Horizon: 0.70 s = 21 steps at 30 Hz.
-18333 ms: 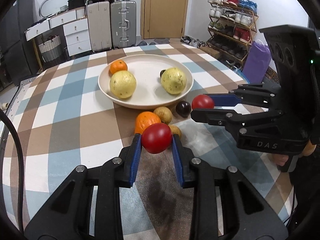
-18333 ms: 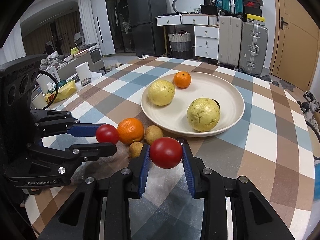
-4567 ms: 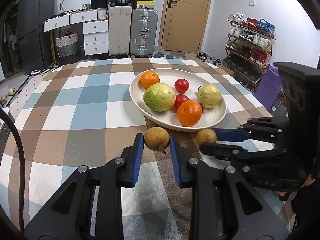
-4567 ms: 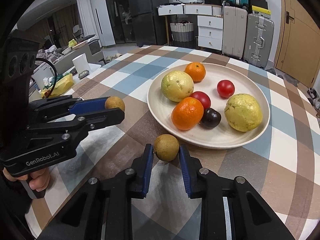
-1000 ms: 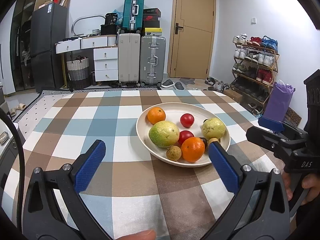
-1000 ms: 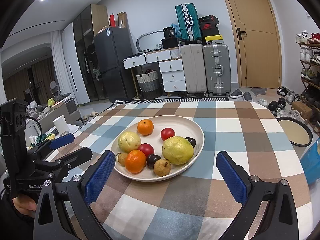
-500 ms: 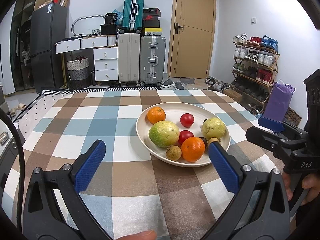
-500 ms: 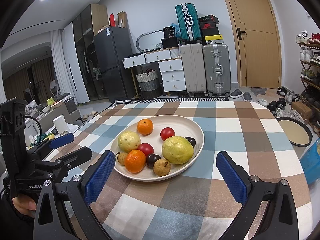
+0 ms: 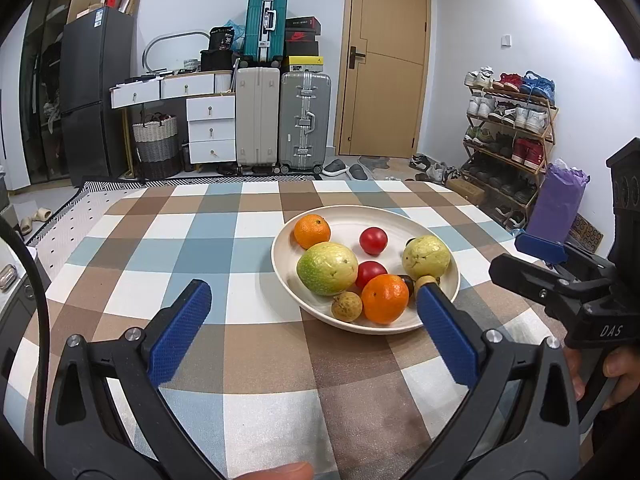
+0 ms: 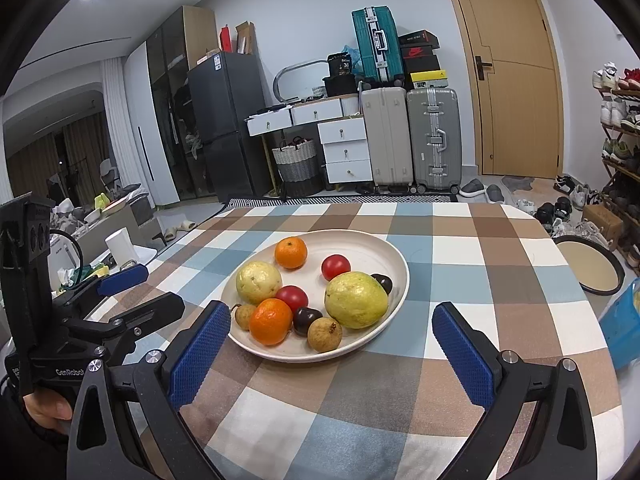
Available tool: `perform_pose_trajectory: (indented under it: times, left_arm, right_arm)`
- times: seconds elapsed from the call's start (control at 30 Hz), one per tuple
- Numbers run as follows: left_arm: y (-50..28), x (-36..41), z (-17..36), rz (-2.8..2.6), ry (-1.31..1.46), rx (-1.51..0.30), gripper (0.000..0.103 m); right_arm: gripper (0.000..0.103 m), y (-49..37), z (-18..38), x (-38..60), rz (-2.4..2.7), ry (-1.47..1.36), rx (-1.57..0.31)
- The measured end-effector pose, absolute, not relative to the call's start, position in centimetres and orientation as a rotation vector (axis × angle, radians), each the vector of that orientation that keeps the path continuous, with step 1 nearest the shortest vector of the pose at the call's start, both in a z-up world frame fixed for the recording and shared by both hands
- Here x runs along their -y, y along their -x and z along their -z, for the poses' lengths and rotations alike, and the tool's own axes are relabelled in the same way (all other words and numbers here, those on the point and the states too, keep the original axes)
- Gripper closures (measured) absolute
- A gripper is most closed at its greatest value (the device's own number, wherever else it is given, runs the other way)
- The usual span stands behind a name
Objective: Organize fruits
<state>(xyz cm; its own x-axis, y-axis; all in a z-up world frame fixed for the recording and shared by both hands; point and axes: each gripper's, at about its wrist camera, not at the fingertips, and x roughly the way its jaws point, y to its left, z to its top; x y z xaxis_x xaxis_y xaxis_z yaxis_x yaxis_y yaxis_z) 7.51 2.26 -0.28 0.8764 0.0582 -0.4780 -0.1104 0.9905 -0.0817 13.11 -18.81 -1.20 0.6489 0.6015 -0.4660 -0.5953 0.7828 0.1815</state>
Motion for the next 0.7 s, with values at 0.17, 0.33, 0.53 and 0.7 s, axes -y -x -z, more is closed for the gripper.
perform_pose_trajectory:
  times: [0.17, 0.33, 0.53, 0.7]
  left_arm:
    - [-7.51, -2.26, 0.29, -0.088, 0.107, -0.496, 0.001]
    - [-7.51, -2.26, 0.29, -0.088, 0.106, -0.496, 0.001]
    - [-7.42, -2.16, 0.25, -0.089, 0.108, -0.497, 0.001]
    - [-7.46, -2.17, 0.25, -0.088, 0.105, -0.496, 0.001]
  right_arm:
    - [0.000, -13.07, 1.19, 18.76, -0.681, -0.012, -0.534]
    - [0.000, -13.06, 1.18, 18.73, -0.681, -0.013, -0.534]
    - [0.000, -13.07, 1.18, 18.72, -0.682, -0.011, -0.534]
    - [0.000, -13.03, 1.19, 18.86, -0.679, -0.018, -0.538]
